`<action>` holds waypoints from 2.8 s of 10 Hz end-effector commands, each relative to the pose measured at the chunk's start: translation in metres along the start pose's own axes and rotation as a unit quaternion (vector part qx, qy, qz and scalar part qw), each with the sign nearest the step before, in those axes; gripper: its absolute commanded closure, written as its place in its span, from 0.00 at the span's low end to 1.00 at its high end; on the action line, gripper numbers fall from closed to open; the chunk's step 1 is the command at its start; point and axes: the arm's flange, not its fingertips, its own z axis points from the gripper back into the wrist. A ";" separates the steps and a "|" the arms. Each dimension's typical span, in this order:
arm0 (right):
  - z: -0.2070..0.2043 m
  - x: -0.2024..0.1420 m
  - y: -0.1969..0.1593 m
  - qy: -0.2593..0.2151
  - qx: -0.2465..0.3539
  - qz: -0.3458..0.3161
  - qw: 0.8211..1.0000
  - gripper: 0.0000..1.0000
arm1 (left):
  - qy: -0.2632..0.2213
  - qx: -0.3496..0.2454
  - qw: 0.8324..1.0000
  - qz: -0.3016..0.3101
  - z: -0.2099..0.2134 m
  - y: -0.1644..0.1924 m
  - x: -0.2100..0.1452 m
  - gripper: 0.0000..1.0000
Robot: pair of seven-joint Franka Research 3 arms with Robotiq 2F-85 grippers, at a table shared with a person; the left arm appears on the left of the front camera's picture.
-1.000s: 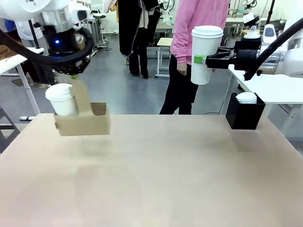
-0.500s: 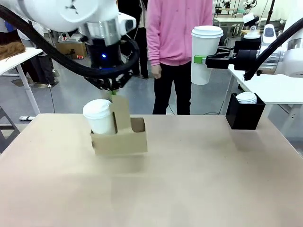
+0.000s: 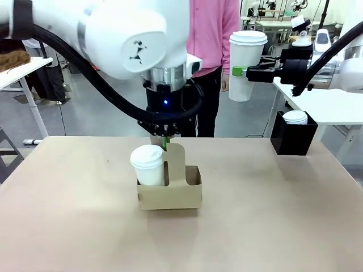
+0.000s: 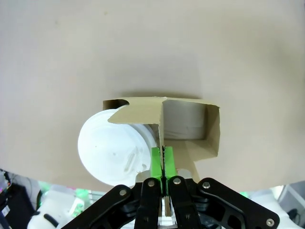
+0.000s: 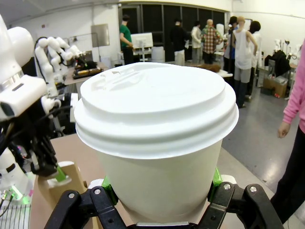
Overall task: Pour a drink into a cup and package it in a carrier.
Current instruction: Position the Cup Carrier in the center of the table, then insert the held 600 ml Paper Cup into the Cup Carrier.
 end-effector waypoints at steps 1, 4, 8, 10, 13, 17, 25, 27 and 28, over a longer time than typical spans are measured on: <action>-0.001 0.002 0.001 -0.002 0.002 0.004 1.000 0.20 | -0.017 0.006 1.000 -0.001 -0.007 -0.016 0.000 0.98; -0.001 0.002 0.001 -0.002 0.002 0.004 1.000 0.20 | -0.026 0.007 1.000 -0.002 -0.020 -0.030 -0.012 0.98; -0.001 0.002 0.001 -0.002 0.002 0.004 1.000 0.20 | -0.017 0.015 1.000 0.000 -0.037 -0.033 -0.019 0.98; -0.001 0.002 0.001 -0.002 0.002 0.004 1.000 0.20 | -0.011 0.004 1.000 -0.014 -0.026 -0.033 -0.016 0.98; -0.001 0.002 0.001 -0.002 0.002 0.004 1.000 0.20 | -0.011 0.004 1.000 -0.014 -0.026 -0.033 -0.016 0.98; 0.000 0.000 0.000 0.000 0.000 0.000 1.000 0.20 | -0.001 -0.029 0.999 -0.021 -0.015 -0.020 -0.016 0.00; -0.058 -0.080 -0.021 0.000 0.308 0.033 0.951 0.20 | 0.019 -0.153 0.969 -0.193 0.050 0.096 0.020 0.00; -0.059 -0.112 -0.008 -0.016 0.319 0.046 0.947 0.20 | -0.018 -0.174 0.960 -0.219 0.046 0.135 0.025 0.00; -0.061 -0.116 -0.010 -0.018 0.286 0.032 0.957 0.20 | -0.039 -0.169 0.957 -0.234 0.043 0.143 0.027 0.00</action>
